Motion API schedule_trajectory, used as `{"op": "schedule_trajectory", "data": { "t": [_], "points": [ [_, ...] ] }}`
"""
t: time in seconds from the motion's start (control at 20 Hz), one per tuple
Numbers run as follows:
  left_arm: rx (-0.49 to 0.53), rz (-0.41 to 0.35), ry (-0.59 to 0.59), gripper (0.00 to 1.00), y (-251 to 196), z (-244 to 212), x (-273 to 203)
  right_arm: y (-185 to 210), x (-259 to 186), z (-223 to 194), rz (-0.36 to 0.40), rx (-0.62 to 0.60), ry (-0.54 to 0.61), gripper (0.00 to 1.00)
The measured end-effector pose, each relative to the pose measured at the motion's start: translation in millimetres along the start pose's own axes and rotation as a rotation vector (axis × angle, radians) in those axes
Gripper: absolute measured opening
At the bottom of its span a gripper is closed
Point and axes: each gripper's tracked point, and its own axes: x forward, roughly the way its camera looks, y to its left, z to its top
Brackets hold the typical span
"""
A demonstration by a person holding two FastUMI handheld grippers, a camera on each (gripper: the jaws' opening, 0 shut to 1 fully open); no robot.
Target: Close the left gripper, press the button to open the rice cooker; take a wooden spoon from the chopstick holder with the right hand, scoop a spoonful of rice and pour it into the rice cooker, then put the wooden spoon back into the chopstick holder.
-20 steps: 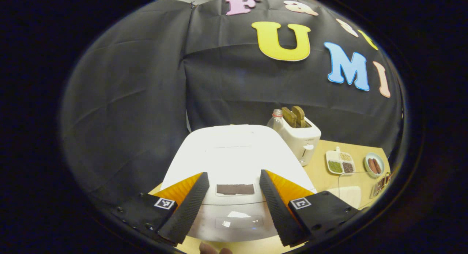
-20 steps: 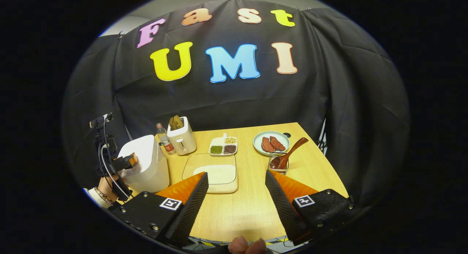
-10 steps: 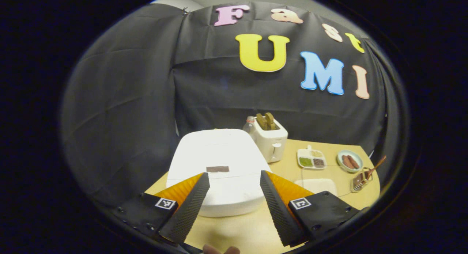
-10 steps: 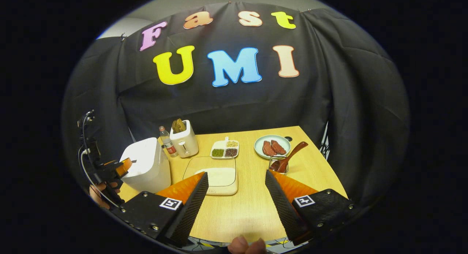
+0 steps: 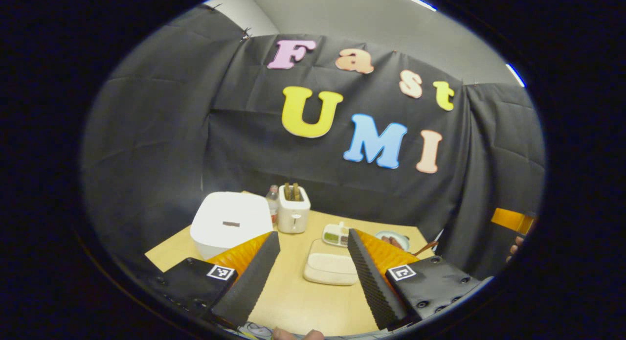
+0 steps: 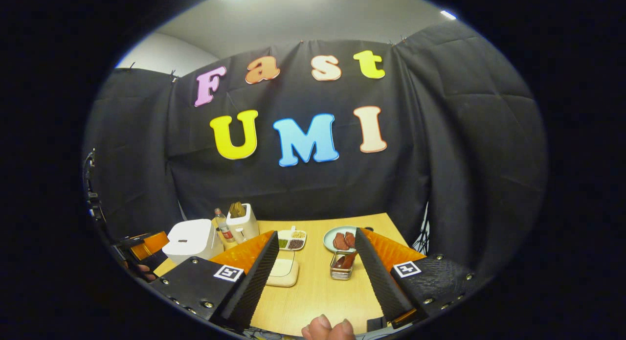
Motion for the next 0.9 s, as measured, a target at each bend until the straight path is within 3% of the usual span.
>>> {"op": "schedule_trajectory", "data": {
  "t": [0.1, 0.15, 0.2, 0.35, 0.5, 0.9],
  "points": [
    [0.039, -0.028, -0.092, 0.95, -32, 36, -34, -8, -16, 20, 0.014, -0.015, -0.061, 0.95],
    [0.056, -0.035, -0.136, 1.0, -45, 51, -58, -8, -23, 28, 0.026, -0.012, -0.084, 0.95],
    [0.067, -0.047, -0.165, 0.94, -61, 62, -73, -8, -30, 33, 0.031, -0.004, -0.1, 0.95],
    [0.102, -0.098, -0.204, 0.94, -90, 84, -102, -16, -48, 54, 0.009, -0.001, -0.151, 0.95],
    [0.089, -0.129, -0.183, 0.97, -93, 85, -104, -20, -59, 74, -0.047, -0.047, -0.209, 0.95],
    [0.085, -0.133, -0.181, 0.94, -56, 101, -106, 19, -65, 70, -0.041, -0.083, -0.192, 0.95]
  ]
}}
